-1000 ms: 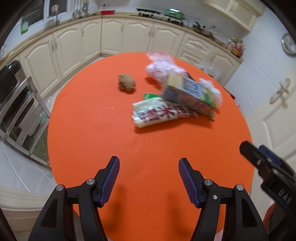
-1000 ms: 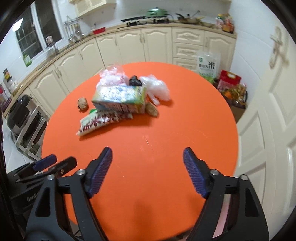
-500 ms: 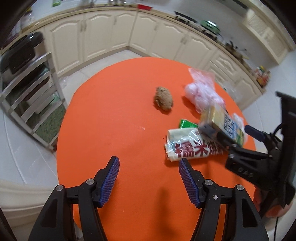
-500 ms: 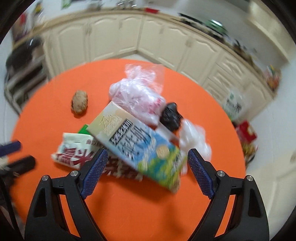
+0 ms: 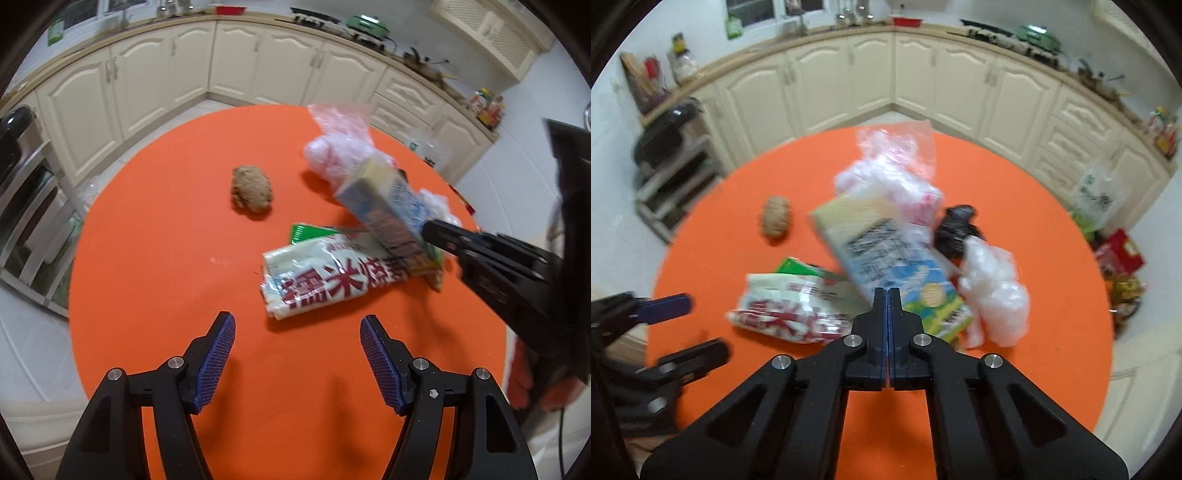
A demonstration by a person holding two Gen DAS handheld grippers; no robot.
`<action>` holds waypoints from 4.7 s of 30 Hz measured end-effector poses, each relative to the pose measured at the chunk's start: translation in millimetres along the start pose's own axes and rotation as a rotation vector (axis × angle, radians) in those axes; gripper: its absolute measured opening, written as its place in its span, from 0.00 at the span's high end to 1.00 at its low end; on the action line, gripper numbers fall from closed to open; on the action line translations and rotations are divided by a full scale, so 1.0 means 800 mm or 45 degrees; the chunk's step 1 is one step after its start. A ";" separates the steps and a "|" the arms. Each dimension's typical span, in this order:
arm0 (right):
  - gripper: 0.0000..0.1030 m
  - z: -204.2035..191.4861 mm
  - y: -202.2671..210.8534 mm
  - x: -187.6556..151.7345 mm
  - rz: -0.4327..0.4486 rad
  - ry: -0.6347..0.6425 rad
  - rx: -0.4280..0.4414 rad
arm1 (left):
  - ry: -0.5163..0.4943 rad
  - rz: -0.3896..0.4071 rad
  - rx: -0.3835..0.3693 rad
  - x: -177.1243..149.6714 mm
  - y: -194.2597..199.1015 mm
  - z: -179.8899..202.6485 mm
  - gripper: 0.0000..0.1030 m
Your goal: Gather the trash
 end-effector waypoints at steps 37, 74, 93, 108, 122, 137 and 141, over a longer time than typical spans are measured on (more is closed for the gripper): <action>0.64 0.049 0.073 -0.034 0.148 -0.321 -0.055 | -0.645 -0.004 -0.107 0.040 -0.048 0.068 0.29; 0.64 0.062 0.064 -0.174 0.060 -0.892 -0.059 | -1.243 0.130 0.153 0.003 -0.096 0.121 0.36; 0.64 0.063 0.066 -0.180 0.056 -0.931 0.002 | -1.080 0.143 0.090 -0.005 -0.071 0.116 1.00; 0.64 0.051 0.071 -0.195 0.032 -0.933 0.028 | -1.275 0.191 0.238 -0.002 -0.067 0.118 0.32; 0.64 0.050 0.063 -0.196 0.035 -0.933 0.083 | -1.316 0.138 0.160 0.022 -0.109 0.104 0.61; 0.64 0.054 0.059 -0.197 0.044 -0.947 0.109 | -1.236 0.193 0.252 0.022 -0.108 0.117 0.96; 0.64 0.055 0.061 -0.199 0.046 -0.951 0.125 | -1.194 0.150 0.215 0.017 -0.097 0.115 1.00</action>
Point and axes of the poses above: each gripper's, at about its wrist camera, not at the fingertips, and y roughly against the way its jaws point, z to its right, x to its top, the point moved 5 cm from there along -y, roughly the way its jaws point, and after that the axes turned 1 degree about x, right-handed, at the moved point
